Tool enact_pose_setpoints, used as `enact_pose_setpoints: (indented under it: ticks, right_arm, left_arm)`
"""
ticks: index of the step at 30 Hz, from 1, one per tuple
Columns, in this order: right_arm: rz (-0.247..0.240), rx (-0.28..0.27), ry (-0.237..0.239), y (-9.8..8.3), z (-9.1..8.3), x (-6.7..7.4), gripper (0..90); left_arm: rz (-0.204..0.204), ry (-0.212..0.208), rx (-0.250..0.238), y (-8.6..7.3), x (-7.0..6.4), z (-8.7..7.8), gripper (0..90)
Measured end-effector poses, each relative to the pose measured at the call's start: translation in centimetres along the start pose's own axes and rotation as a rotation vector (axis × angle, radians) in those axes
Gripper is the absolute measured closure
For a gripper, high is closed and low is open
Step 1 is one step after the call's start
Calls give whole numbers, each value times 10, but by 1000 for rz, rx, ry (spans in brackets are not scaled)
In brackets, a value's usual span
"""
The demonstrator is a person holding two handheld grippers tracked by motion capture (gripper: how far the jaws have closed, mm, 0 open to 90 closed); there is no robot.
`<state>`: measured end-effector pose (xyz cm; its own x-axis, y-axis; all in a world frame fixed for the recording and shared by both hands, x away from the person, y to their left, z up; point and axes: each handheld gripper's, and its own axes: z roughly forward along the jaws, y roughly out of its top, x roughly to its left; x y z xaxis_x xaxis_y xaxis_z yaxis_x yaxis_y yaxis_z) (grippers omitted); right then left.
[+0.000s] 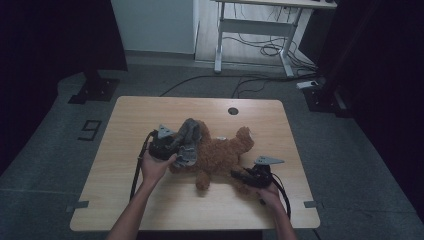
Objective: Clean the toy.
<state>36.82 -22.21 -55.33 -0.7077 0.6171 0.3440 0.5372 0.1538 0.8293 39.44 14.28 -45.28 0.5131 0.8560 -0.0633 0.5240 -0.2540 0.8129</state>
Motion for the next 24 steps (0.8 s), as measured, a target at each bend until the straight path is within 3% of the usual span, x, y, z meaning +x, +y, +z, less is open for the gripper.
enact_pose_setpoints:
  ticks: [4, 7, 8, 17, 19, 22, 24]
  right_arm:
    - [2, -1, 0, 0, 0, 0, 645]
    - [3, 0, 0, 0, 0, 0, 645]
    - [2, 1, 0, 0, 0, 0, 645]
    - [2, 3, -10, 0, 1, 1, 646]
    - [3, 3, -12, 1, 2, 1, 646]
    - [4, 4, -15, 1, 2, 0, 646]
    - [3, 5, -16, 2, 3, 0, 646]
  left_arm:
    - [-31, 28, 7, -11, 14, -4, 777]
    - [-42, 61, 22, -26, 25, -4, 779]
    - [-65, 63, 29, -35, 30, -2, 780]
    - [-77, 93, 83, -59, 37, 6, 781]
    - [-78, 99, 113, -65, 40, 10, 780]
    - [-92, 99, 153, -74, 43, 16, 778]
    - [-104, 84, 147, -76, 45, 16, 777]
